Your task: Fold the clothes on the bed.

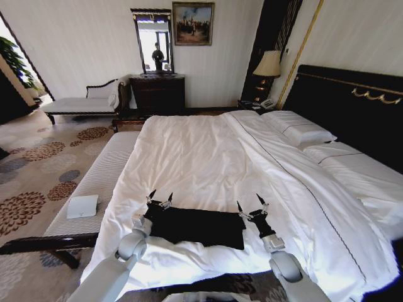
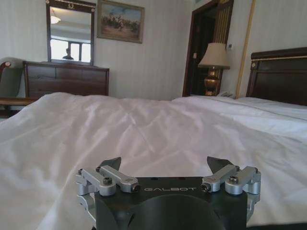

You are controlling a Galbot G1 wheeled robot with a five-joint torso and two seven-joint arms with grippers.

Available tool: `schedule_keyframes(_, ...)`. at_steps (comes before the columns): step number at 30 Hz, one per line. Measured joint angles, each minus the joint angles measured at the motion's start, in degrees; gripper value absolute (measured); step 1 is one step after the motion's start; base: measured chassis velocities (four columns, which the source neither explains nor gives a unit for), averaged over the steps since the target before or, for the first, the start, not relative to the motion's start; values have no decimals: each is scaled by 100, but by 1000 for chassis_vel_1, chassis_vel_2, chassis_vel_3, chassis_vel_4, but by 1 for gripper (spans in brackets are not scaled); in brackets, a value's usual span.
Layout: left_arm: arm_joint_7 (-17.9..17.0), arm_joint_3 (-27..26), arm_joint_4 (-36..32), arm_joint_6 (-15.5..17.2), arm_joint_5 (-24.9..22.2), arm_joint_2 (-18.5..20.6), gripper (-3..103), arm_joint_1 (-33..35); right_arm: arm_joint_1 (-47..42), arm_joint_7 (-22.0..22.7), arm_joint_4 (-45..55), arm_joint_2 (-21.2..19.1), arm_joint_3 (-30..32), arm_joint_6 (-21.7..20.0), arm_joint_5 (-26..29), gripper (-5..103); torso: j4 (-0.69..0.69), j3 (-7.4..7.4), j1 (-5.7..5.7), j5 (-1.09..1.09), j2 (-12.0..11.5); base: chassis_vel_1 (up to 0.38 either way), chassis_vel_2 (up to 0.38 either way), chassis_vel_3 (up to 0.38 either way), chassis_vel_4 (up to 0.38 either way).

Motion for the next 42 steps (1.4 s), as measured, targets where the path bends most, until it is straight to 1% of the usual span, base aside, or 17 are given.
schedule_keyframes(1,0,0,0,0,0,0,100,0,0,0,0,0,0,0,0,100,0,0,0,0,0,0,0,0,0)
schedule_keyframes(4,51,-95,72,-112,194,-242,100,394,-69,-47,157,128,-397,-214,129,100,1,-1,-1,-2,0,0,0,0,0)
schedule_keyframes(8,122,-97,147,-192,369,-351,100,542,-59,-111,127,223,-700,-273,141,100,1,-1,-2,-2,1,0,0,0,0)
schedule_keyframes(10,154,-127,398,-319,644,-485,100,576,78,-178,-191,342,-1059,-307,198,100,0,-1,-2,-1,1,0,0,0,0)
schedule_keyframes(14,154,-260,640,-371,652,-561,100,507,241,-192,-736,469,-1296,-327,354,100,1,-1,-1,0,1,0,0,0,0)
schedule_keyframes(17,153,-347,788,-396,575,-562,100,445,276,-211,-993,498,-1302,-321,370,100,0,-1,-1,-1,1,0,0,0,0)
schedule_keyframes(21,151,-434,931,-429,408,-522,100,398,288,-227,-1212,515,-1191,-283,380,100,0,-1,-1,-1,1,0,0,0,0)
schedule_keyframes(24,102,-566,969,-468,93,-452,100,452,210,-231,-1267,504,-911,-235,490,100,0,-1,-1,-1,1,0,0,0,0)
schedule_keyframes(25,102,-566,969,-468,93,-452,100,452,210,-231,-1267,504,-911,-235,490,100,0,-1,-1,-1,1,0,0,0,0)
schedule_keyframes(27,86,-724,858,-543,-55,-433,100,614,74,-220,-1153,470,-682,-235,652,100,-1,-1,-1,-1,1,0,0,0,0)
schedule_keyframes(30,123,-815,757,-577,-117,-427,100,731,-5,-199,-1055,456,-581,-246,788,100,-1,-1,-1,-1,1,0,0,0,0)
schedule_keyframes(31,173,-944,566,-657,-190,-423,100,930,-163,-175,-860,441,-437,-293,1029,100,0,-1,-1,-1,1,0,0,0,0)
schedule_keyframes(34,197,-1071,390,-728,-132,-430,100,1130,-333,-173,-627,442,-288,-350,1269,100,-1,-1,-1,-1,1,0,0,0,0)
schedule_keyframes(35,196,-1131,313,-760,-68,-438,100,1223,-409,-183,-516,446,-215,-399,1384,100,0,-1,-1,-1,1,0,0,0,0)
schedule_keyframes(38,110,-1409,-139,-869,89,-468,100,1649,-809,-356,42,423,101,-911,2009,100,-1,-1,-1,0,1,0,0,0,0)
schedule_keyframes(39,110,-1409,-139,-869,89,-468,100,1649,-809,-356,42,423,101,-911,2009,100,-1,-1,-1,0,1,0,0,0,0)
schedule_keyframes(42,107,-1736,-623,-841,-166,-482,100,2052,-1091,-439,431,365,325,-1400,2461,100,-1,-1,-2,0,2,0,0,0,0)
